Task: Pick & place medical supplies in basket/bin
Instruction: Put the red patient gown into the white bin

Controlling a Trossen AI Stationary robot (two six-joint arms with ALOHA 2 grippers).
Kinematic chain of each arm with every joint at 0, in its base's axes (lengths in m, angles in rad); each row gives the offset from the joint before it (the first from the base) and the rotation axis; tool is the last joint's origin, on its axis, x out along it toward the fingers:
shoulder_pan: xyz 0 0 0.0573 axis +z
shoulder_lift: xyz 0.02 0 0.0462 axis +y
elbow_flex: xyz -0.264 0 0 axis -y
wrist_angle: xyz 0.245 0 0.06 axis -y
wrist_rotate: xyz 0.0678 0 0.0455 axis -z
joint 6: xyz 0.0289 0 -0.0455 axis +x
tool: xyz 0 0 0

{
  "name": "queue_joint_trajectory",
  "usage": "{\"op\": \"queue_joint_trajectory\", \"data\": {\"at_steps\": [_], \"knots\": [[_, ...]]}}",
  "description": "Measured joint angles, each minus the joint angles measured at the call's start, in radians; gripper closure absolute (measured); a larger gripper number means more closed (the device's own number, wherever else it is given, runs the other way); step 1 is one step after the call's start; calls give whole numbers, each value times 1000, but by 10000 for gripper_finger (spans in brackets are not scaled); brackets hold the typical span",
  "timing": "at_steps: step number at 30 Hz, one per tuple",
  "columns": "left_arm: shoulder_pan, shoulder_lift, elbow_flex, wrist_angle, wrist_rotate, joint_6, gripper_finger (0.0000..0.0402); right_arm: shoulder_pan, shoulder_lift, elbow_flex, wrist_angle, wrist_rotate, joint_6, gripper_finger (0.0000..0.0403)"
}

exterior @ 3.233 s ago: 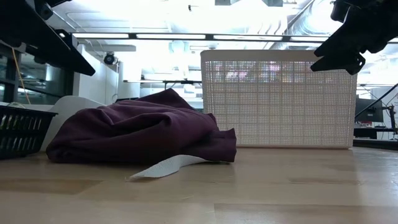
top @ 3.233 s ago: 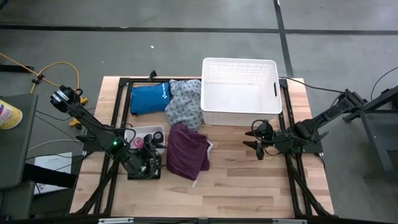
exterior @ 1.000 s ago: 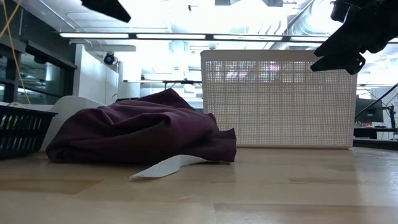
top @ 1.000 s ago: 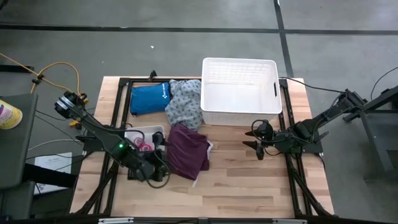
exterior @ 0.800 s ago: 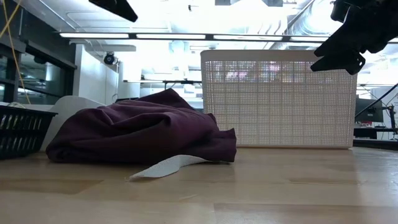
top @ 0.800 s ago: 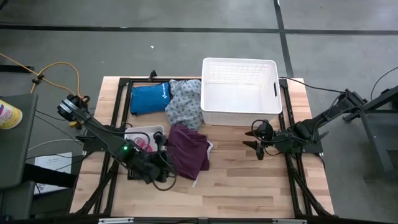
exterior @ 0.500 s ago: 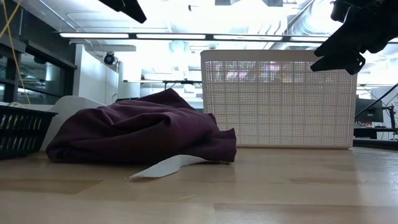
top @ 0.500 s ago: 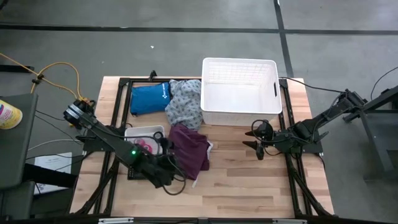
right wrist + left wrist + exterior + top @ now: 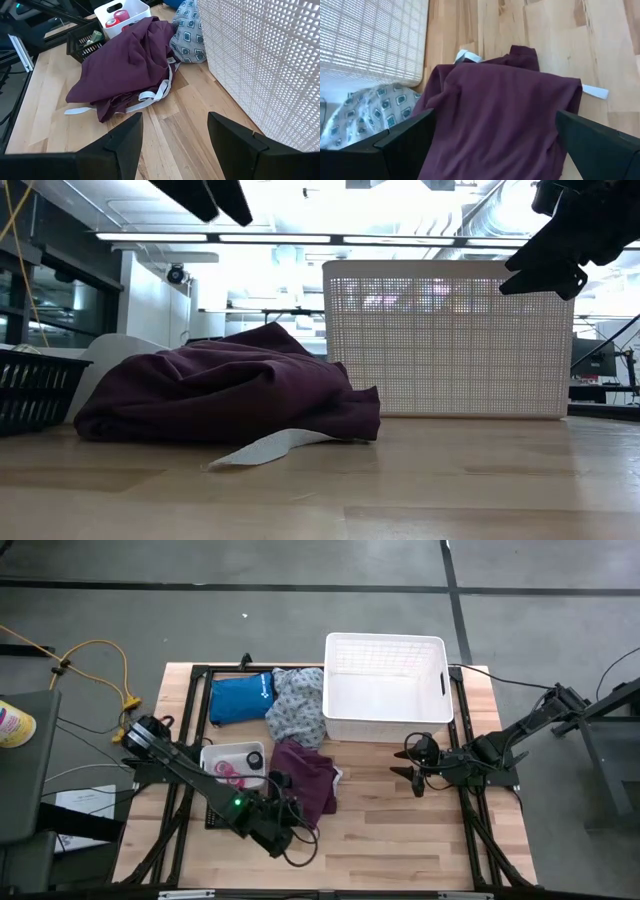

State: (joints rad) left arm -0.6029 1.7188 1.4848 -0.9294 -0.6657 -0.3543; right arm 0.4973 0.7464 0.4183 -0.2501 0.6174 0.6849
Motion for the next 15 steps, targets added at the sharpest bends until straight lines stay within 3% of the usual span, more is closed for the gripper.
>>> {"op": "queue_joint_trajectory", "data": {"at_steps": [15], "knots": [[-55,121,18,-6,40,-130,2,0,0,0,0,0,0,192]]}}
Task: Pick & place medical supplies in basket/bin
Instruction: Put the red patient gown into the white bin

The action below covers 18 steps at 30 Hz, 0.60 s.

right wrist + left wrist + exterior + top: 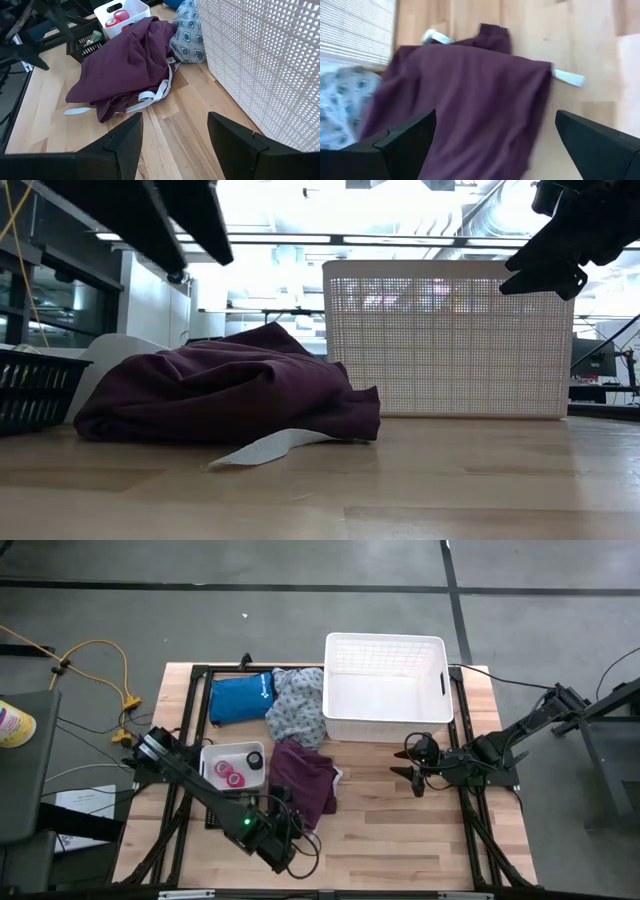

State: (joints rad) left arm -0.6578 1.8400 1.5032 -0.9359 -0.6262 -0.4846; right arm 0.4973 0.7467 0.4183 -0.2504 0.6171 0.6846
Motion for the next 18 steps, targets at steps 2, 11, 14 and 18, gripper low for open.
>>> {"op": "queue_joint_trajectory", "data": {"at_steps": [2,11,14,18], "knots": [[-13,5,0,-1,14,-19,2,0,0,0,0,0,0,192],[-53,41,0,-14,10,-66,2,0,0,0,0,0,0,192],[-58,74,0,-14,14,-66,2,0,0,0,0,0,0,192],[-60,109,0,-13,13,-66,2,0,0,0,0,0,0,192]]}}
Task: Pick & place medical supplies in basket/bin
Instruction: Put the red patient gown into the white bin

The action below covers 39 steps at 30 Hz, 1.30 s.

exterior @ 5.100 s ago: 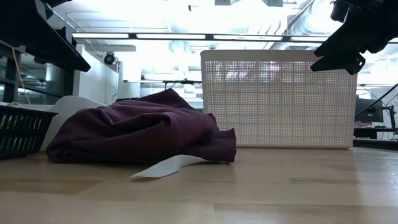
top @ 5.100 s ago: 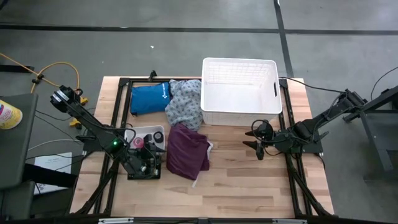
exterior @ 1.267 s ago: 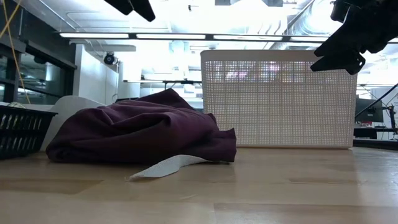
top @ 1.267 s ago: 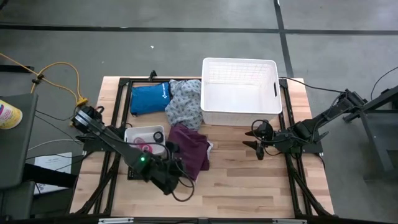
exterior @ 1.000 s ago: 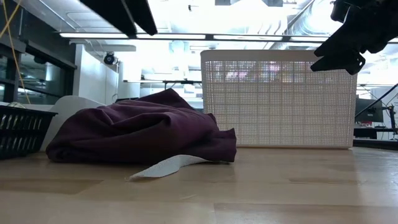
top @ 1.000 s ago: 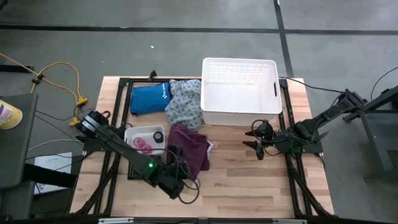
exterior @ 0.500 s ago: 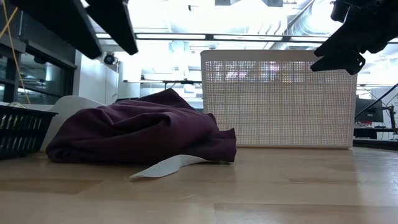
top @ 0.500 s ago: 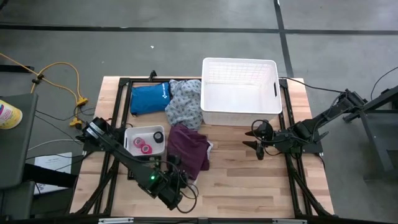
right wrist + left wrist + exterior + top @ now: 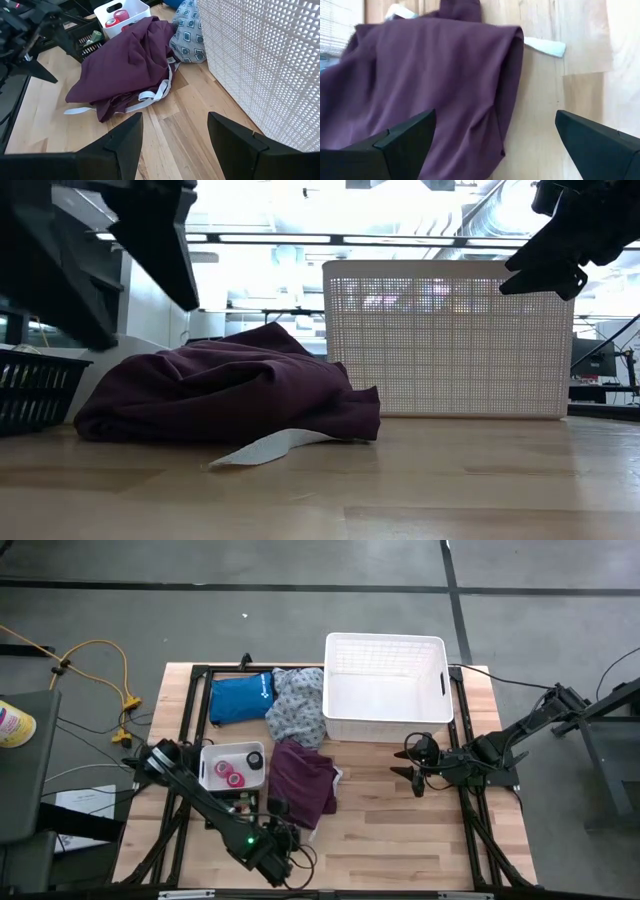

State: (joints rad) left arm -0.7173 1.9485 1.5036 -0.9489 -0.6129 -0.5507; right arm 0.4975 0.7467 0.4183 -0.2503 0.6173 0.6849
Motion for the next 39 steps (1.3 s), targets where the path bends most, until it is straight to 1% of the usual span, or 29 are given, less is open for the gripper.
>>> {"op": "queue_joint_trajectory", "data": {"at_steps": [7,14,20,27,35,39], "knots": [[-3,45,0,-1,-16,0,2,0,0,0,0,0,0,192],[-3,53,0,-3,-22,-8,2,0,0,0,0,0,0,192],[-3,97,0,-16,-75,-26,2,0,0,0,0,0,0,192],[-7,111,0,-36,-149,-26,2,0,0,0,0,0,0,192],[-37,147,0,-43,-229,-40,2,0,0,0,0,0,0,192],[-48,168,0,-52,-235,-58,2,0,0,0,-1,0,0,192]]}}
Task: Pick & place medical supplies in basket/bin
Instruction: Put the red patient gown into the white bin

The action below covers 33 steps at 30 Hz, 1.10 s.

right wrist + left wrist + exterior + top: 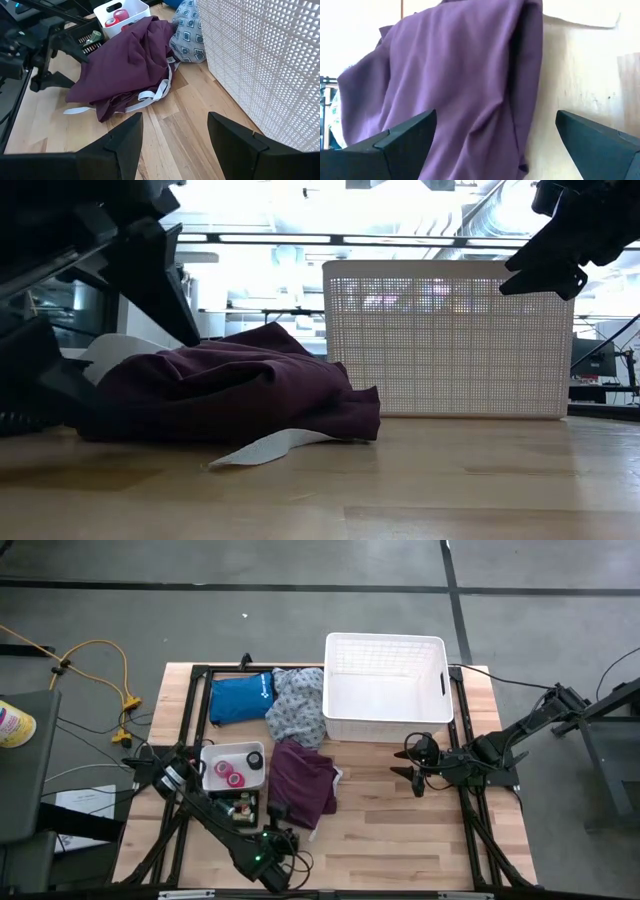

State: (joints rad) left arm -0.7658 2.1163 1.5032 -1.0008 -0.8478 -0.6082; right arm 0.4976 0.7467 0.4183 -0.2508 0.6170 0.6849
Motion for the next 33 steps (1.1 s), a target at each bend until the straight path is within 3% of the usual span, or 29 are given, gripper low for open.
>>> {"op": "queue_joint_trajectory", "data": {"at_steps": [19,33], "knots": [[52,41,0,-61,-71,-17,2,0,0,0,1,0,0,192],[179,35,3,-77,43,-21,2,0,0,0,1,0,0,192]]}}
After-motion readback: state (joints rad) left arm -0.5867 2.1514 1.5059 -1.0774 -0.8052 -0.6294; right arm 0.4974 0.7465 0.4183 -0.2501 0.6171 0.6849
